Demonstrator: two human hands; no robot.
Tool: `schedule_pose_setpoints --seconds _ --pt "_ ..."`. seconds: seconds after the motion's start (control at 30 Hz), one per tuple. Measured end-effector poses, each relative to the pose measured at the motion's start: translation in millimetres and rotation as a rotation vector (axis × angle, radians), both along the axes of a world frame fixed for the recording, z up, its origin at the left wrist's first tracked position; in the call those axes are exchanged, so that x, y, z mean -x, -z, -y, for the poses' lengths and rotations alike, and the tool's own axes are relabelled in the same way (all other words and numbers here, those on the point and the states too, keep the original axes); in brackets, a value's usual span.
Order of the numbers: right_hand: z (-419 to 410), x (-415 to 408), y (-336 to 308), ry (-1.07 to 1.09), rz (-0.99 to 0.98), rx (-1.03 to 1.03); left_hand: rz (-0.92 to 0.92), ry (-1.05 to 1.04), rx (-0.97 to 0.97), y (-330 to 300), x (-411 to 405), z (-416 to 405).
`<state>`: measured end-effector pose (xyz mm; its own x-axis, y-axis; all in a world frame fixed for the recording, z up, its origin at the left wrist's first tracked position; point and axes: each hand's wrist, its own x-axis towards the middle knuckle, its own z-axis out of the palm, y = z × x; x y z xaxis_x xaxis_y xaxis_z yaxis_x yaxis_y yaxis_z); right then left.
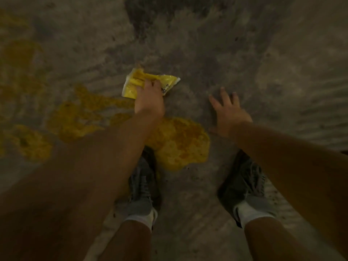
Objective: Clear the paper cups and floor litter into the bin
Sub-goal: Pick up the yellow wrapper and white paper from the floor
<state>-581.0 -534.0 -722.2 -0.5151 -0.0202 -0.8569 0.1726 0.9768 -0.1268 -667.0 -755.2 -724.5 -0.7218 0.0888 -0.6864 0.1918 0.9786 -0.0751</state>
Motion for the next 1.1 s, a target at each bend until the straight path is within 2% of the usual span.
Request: schedule_pose_setpoints --seconds 0.13,0.23,0.37,0.47,0.53,0.73,0.97,1.1 --pt "12.6 -12.3 12.7 0.02 -0.039 -0.053 -0.017 -0.106 -0.156 -3.0 11.3 17.5" --pt "10.0 -5.8 1.7 -0.013 0.0 -0.074 -0.057 -0.194 -0.233 -20.8 15.7 20.7" --pt "-9.2 44.0 -31.4 -0.103 0.126 -0.045 -0.089 -0.215 -0.254 -70.8 22.2 6.0" --pt "-25.3 76.6 -80.0 -0.032 0.048 -0.027 -0.116 -0.207 -0.29 -121.9 27.6 -14.7" --pt "-37.9 87.4 -124.2 0.045 -0.082 -0.01 -0.135 -0.189 -0.314 -160.6 32.7 -33.4" --pt "-90.5 91.1 -286.9 0.203 -0.254 0.044 -0.181 -0.148 -0.388 -298.7 56.0 -105.9" --pt "-193.0 92.3 -508.5 0.317 -0.522 0.066 -0.283 -0.054 -0.516 -518.7 86.6 -219.7" --pt "-245.1 84.1 -602.2 0.385 -0.67 0.073 -0.316 0.012 -0.638 -611.4 96.2 -270.3"
